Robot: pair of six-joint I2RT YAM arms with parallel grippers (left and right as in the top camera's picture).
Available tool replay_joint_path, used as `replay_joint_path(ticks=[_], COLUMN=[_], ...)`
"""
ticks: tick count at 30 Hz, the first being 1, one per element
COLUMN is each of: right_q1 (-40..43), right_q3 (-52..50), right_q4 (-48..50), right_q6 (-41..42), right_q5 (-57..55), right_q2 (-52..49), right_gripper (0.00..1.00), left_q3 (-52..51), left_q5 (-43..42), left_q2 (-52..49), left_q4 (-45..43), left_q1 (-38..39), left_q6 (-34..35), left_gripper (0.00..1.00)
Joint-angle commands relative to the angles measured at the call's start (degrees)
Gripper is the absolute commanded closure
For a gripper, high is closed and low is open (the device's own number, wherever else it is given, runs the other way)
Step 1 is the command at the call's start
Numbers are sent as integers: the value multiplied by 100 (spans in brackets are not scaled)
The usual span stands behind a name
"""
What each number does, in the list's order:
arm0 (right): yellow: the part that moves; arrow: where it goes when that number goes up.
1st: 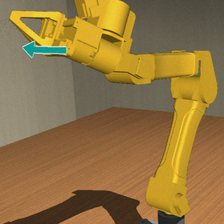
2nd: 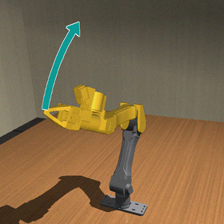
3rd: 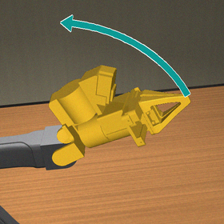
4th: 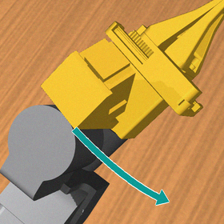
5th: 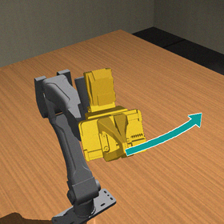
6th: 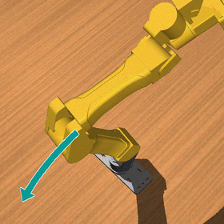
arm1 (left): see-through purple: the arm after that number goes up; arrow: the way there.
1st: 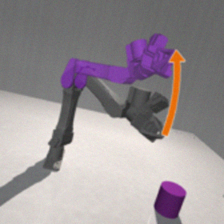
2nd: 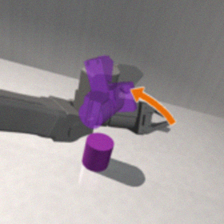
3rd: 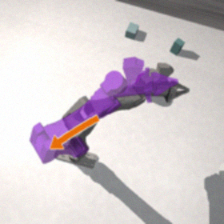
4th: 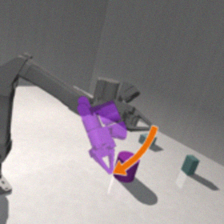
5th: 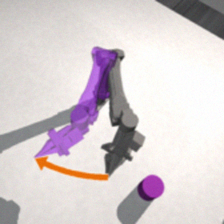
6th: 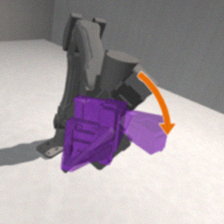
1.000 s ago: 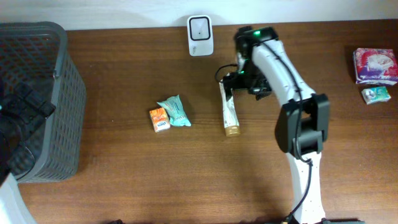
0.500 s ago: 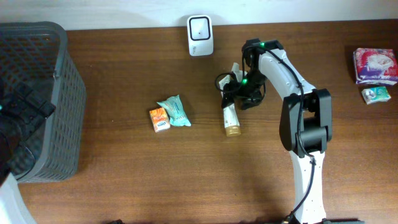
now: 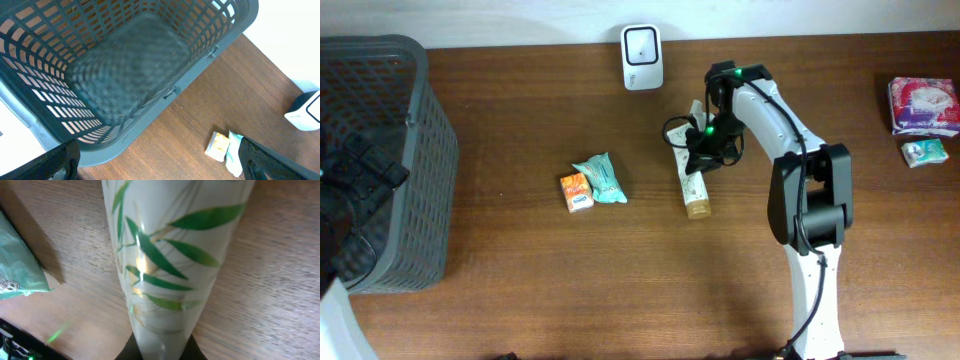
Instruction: Scan the item barcode
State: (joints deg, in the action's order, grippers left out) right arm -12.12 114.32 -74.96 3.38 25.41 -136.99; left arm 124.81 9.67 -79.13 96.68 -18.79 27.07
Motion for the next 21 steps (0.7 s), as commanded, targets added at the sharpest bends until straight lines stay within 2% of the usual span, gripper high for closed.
replay_joint_path(ticks=[1,5,9,12,13,17,21], right_q1=[-61,-162,-280,-389,-422,-531,-710], right_q3=[348,962,955,870,857,855,855], right_q4=[-343,-885,-728,-494,-446,-570,-850], right_q6=[160,153,155,162,195,1749,2614], right_q5=[-52,144,245,181,-52,-2511,-3995], right_q2=[94,98,74,70,66,66,66], right_gripper=[96,96,91,94,96,96,96], left_q3=[-2,-2,-2,-2,-2,-2,-2], left_q5=[22,24,22,22,22,22,24], left_q2=[9,9,9,9,9,9,9], left_q4=[2,2,2,2,2,2,2], left_q1=[-31,-31,-31,-31,-31,-31,-31], left_q6=[48,48,48,48,48,48,48], left_gripper=[1,1,1,1,1,1,1])
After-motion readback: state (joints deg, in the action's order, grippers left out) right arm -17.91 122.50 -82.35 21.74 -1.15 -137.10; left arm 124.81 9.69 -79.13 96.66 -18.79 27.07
